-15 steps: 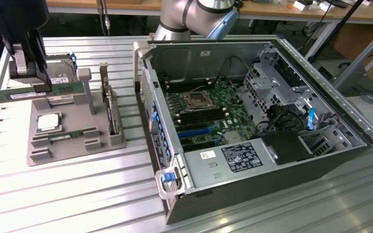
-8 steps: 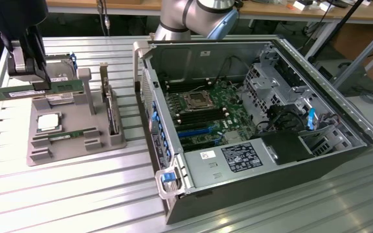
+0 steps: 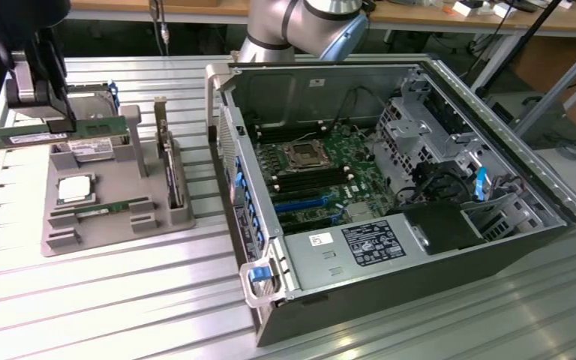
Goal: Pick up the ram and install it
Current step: 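Pick up the ram and move it above insertion slot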
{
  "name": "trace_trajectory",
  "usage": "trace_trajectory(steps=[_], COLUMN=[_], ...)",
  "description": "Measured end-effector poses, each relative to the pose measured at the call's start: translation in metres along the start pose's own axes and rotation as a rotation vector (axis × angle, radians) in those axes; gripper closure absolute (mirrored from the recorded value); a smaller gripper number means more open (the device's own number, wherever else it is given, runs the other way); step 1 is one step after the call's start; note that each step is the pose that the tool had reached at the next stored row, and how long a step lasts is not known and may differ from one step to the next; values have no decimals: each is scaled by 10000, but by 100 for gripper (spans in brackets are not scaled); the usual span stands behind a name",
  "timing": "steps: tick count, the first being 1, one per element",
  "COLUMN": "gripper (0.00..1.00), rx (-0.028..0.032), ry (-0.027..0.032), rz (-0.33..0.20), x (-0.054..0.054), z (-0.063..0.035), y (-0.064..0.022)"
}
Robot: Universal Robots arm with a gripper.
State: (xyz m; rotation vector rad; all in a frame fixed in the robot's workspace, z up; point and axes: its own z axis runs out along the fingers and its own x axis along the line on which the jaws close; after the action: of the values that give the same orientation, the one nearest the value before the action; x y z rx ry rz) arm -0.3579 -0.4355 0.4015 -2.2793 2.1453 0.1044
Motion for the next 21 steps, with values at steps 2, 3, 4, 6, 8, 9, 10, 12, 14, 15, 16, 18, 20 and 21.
trace_trajectory(steps=[2, 3, 4, 6, 8, 9, 10, 12, 14, 15, 16, 18, 20, 21], gripper=[88, 88, 88, 88, 88, 88, 88, 88, 88, 88, 88, 88, 88, 88], rx=[0, 1, 0, 1, 1, 2, 2, 2, 1, 1, 1, 4, 1, 1], ry=[-6, -7, -9, -13, -17, -21, -23, -26, -27, -28, -29, -35, -35, -35], rz=[1, 0, 0, 0, 0, -1, -1, -1, 0, -1, -1, -1, -2, -1], x=[-2, -2, -3, -4, -5, -5, -6, -6, -7, -7, -8, -9, -9, -9], z=[-29, -37, -48, -68, -88, -98, -102, -109, -122, -130, -142, -170, -173, -173], y=[1, 2, 2, 3, 4, 4, 4, 4, 5, 5, 5, 7, 3, 3])
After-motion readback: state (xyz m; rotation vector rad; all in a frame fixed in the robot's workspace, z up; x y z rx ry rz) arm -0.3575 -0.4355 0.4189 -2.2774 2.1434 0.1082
